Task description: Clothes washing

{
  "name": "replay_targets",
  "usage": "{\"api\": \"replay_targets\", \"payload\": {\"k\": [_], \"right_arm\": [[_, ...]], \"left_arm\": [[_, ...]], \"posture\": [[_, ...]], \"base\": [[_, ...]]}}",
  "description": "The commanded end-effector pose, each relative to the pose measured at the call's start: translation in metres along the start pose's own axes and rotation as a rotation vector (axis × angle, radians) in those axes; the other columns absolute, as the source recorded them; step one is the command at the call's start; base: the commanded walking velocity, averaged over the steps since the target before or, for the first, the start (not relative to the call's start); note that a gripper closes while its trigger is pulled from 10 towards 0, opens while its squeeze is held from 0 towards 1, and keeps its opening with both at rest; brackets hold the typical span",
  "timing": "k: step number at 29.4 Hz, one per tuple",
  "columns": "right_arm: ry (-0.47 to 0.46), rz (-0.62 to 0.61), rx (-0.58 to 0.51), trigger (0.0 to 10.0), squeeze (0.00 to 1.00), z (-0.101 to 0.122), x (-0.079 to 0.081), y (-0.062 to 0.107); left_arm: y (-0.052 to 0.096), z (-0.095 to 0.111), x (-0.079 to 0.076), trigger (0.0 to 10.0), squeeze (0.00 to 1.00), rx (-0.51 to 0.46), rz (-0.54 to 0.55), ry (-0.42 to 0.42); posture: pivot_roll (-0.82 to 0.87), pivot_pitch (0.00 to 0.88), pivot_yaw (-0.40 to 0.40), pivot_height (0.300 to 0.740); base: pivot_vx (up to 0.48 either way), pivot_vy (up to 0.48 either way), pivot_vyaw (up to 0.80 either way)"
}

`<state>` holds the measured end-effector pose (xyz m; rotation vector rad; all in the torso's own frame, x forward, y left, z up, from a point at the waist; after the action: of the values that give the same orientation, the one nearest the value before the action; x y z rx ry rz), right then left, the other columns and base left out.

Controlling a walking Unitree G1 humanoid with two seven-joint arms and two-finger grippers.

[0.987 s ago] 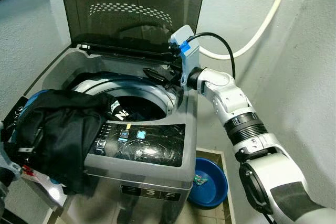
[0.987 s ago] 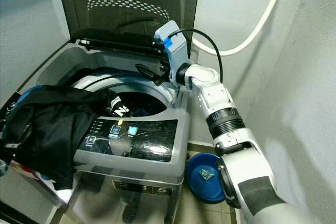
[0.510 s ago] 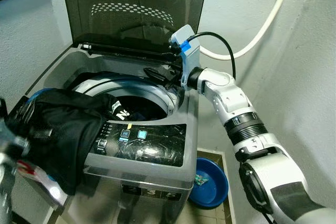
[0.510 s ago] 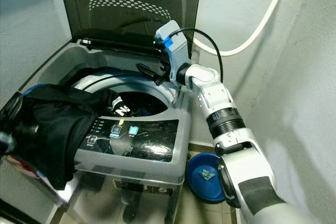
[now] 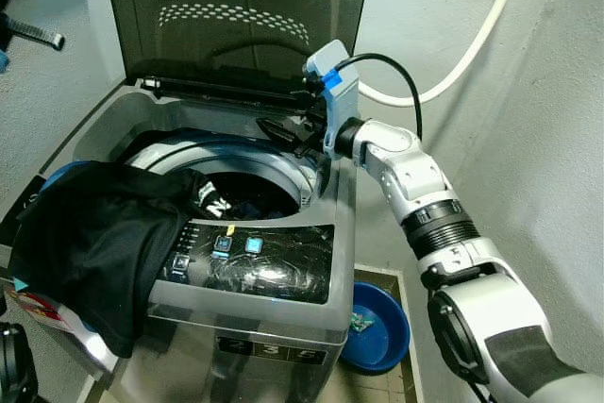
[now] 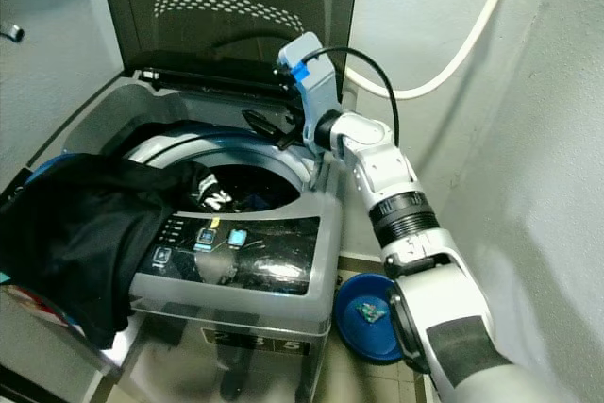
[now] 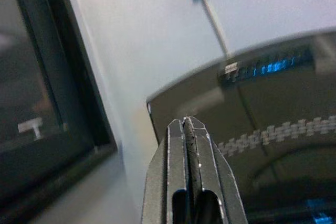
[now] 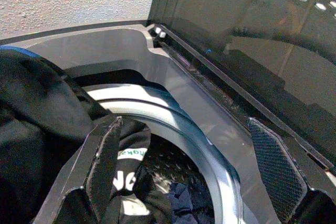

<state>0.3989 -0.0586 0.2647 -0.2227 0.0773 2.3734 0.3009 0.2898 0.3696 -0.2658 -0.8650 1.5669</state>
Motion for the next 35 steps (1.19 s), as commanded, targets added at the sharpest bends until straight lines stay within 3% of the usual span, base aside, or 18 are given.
{"api": "replay_targets", "payload": {"k": [1,2,4,6,8,11,14,16,21,22,23,24,30,31,35], "right_arm": [[-0.006,-0.023,-0.004,10.0,1.0,0.001,-0.004,0.004],[-0.006,-0.023,-0.004,10.0,1.0,0.001,-0.004,0.004],[-0.007,-0.028,0.006,10.0,1.0,-0.002,-0.006,0.005],[-0.006,-0.024,0.011,10.0,1.0,-0.003,-0.005,0.004],[-0.005,-0.023,0.012,10.0,1.0,-0.003,-0.004,0.003],[0.0,-0.015,0.023,10.0,1.0,-0.005,-0.003,0.002],[-0.001,-0.014,0.024,10.0,1.0,-0.005,-0.002,0.002],[-0.001,-0.018,0.031,10.0,1.0,-0.007,-0.002,0.001],[-0.002,-0.02,0.033,10.0,1.0,-0.007,-0.003,0.001],[-0.003,-0.023,0.033,10.0,1.0,-0.007,-0.003,0.001],[-0.003,-0.023,0.033,10.0,1.0,-0.007,-0.003,0.001],[-0.004,-0.025,0.032,10.0,1.0,-0.006,-0.003,0.001],[-0.007,-0.028,0.032,10.0,1.0,-0.006,-0.004,0.002],[-0.008,-0.03,0.031,10.0,1.0,-0.006,-0.004,0.003],[-0.01,-0.036,0.033,10.0,1.0,-0.007,-0.006,0.004]], "left_arm": [[0.024,-0.036,-0.008,10.0,1.0,0.178,0.122,0.017],[0.024,-0.036,-0.008,10.0,1.0,0.178,0.122,0.017],[0.072,-0.069,-0.016,10.0,1.0,0.382,0.26,0.017],[0.092,-0.08,-0.017,10.0,1.0,0.445,0.305,0.031],[0.098,-0.082,-0.017,10.0,1.0,0.465,0.32,0.036],[0.13,-0.097,-0.023,10.0,1.0,0.568,0.361,0.091],[0.136,-0.098,-0.024,10.0,1.0,0.589,0.373,0.093],[0.151,-0.101,-0.045,10.0,1.0,0.629,0.343,0.191],[0.154,-0.098,-0.059,10.0,1.0,0.644,0.319,0.227],[0.159,-0.101,-0.08,10.0,1.0,0.689,0.251,0.266],[0.159,-0.101,-0.08,10.0,1.0,0.689,0.251,0.266],[0.163,-0.104,-0.095,10.0,1.0,0.721,0.176,0.298],[0.172,-0.11,-0.106,10.0,1.0,0.767,0.132,0.303],[0.177,-0.114,-0.106,10.0,0.0,0.799,0.132,0.293],[0.19,-0.123,-0.101,10.0,0.0,0.875,0.159,0.263]], "posture": [[0.17,0.0,-0.06,0.74],[0.17,0.0,-0.06,0.74],[0.18,0.0,-0.067,0.74],[0.18,0.0,-0.067,0.74],[0.18,0.0,-0.067,0.74],[0.19,0.0,-0.072,0.74],[0.19,0.0,-0.072,0.74],[0.2,0.0,-0.072,0.74],[0.2,0.0,-0.071,0.74],[0.2,0.0,-0.07,0.74],[0.2,0.0,-0.07,0.74],[0.2,0.0,-0.07,0.74],[0.19,0.0,-0.066,0.74],[0.19,0.0,-0.066,0.74],[0.19,0.0,-0.066,0.74]], "base": [[0.0,0.0,0.0],[0.0,0.0,0.0],[0.0,0.0,0.0],[0.0,0.0,0.0],[0.0,0.0,0.0],[0.0,0.0,0.0],[0.0,0.0,0.0],[0.0,0.0,0.0],[0.0,0.0,0.0],[0.0,0.0,0.0],[0.0,0.0,0.0],[0.0,0.0,0.0],[0.0,0.0,0.0],[0.0,0.0,0.0],[0.0,0.0,0.0]]}}
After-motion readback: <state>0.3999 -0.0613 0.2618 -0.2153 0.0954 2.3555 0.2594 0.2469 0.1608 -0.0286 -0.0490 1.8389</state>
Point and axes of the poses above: a point about 5 cm out from each wrist's last joint towards the gripper, its own y axis pointing back from the gripper into the wrist, its own z axis along the axis of the wrist's last joint, x = y × z, the point moved 1 cm from there along -y, pointing out of the wrist towards the gripper, and after that the axes turned 2 degrees about -y, right-handed, at the moved point
